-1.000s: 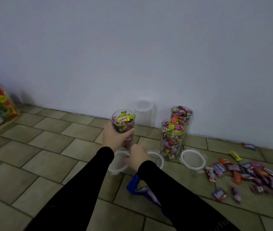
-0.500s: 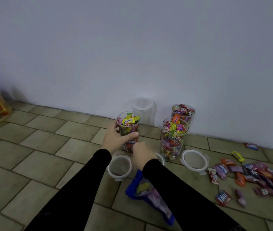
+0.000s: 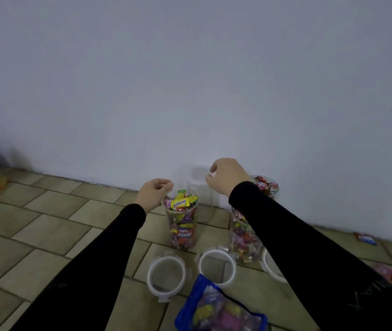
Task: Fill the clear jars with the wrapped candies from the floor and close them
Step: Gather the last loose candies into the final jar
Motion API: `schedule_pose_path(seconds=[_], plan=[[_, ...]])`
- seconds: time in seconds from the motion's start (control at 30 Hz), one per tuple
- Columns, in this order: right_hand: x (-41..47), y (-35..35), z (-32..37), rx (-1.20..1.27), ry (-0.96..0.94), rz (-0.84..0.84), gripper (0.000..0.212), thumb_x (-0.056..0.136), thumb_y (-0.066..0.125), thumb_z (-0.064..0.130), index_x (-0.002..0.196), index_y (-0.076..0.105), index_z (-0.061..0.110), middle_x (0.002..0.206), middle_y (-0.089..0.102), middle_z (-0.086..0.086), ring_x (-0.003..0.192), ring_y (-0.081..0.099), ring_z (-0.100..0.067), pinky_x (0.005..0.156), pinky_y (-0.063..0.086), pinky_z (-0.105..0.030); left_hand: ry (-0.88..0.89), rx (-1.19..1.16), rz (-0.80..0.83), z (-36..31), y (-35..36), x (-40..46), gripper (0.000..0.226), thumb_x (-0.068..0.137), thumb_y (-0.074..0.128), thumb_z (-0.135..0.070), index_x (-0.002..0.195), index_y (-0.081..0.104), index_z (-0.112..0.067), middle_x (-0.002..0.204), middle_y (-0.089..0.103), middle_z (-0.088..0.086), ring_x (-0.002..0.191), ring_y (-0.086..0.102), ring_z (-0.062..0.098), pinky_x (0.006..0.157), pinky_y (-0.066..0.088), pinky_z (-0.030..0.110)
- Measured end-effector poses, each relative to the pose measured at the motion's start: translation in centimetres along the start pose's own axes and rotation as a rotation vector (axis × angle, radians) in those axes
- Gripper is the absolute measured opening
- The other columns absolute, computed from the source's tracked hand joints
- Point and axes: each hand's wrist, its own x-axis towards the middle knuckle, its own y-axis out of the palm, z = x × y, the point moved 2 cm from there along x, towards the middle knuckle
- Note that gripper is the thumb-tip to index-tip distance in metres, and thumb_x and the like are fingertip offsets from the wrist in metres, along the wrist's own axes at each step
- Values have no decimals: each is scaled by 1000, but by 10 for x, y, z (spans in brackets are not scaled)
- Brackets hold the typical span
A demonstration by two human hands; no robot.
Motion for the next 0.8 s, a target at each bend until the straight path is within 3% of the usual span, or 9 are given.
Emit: schedule_pose_path(seconds=[0.1, 0.23, 0.33, 0.4, 0.5, 0.57, 0.7, 0.8], plan=[[22, 6, -13, 12, -7, 106, 43, 94, 54, 32, 129, 55, 8, 131, 55, -8, 119, 52, -23, 99, 41, -30, -37, -19, 175, -2, 4, 21, 29, 90, 67, -13, 118, 60, -8, 104, 67, 10, 72, 69, 14, 66, 57, 24], [44, 20, -21, 73, 11, 209, 59, 93, 57, 40, 142, 42, 11, 147, 43, -6, 132, 44, -21, 106, 34, -29, -20, 115, 344, -3, 18, 47, 38, 88, 66, -5, 125, 57, -12, 114, 64, 7, 94, 66, 22, 81, 55, 30], [53, 26, -22, 70, -4, 232, 65, 92, 57, 42, 145, 39, 10, 150, 40, -6, 135, 40, -22, 108, 31, -28, 44, 192, 398, -7, 28, 55, 26, 91, 59, 0, 113, 62, -14, 97, 69, 0, 82, 64, 12, 72, 51, 17], [56, 29, -23, 103, 3, 232, 65, 92, 58, 42, 144, 39, 9, 150, 40, -5, 135, 40, -21, 107, 32, -27, 74, 208, 407, -7, 31, 61, 22, 91, 60, 1, 110, 65, -10, 90, 70, -4, 79, 64, 8, 74, 49, 17], [52, 28, -22, 166, 4, 192, 66, 90, 60, 42, 144, 40, 8, 149, 42, -6, 134, 41, -21, 106, 32, -26, 87, 195, 410, -10, 27, 61, 28, 87, 65, 2, 106, 67, -18, 87, 71, -16, 77, 66, -1, 70, 50, 16], [47, 22, -17, 210, -19, 133, 67, 90, 61, 41, 144, 41, 8, 149, 42, -6, 135, 40, -20, 108, 30, -26, 113, 174, 381, -20, 20, 58, 36, 81, 71, 2, 101, 68, -28, 85, 72, -23, 82, 65, -6, 76, 49, 19], [33, -1, -3, 402, -38, -28, 64, 88, 65, 37, 143, 43, 11, 145, 46, -6, 128, 47, -20, 109, 36, -31, 175, 128, 354, -57, -1, 47, 51, 73, 79, -1, 113, 66, -30, 109, 70, -15, 99, 65, 5, 87, 45, 28], [16, -24, 4, 504, -71, -148, 64, 86, 68, 35, 142, 45, 13, 142, 48, -4, 122, 52, -18, 101, 41, -26, 303, 137, 337, -93, -15, 31, 51, 74, 80, -4, 113, 65, -34, 117, 68, -14, 97, 67, 0, 92, 45, 26]])
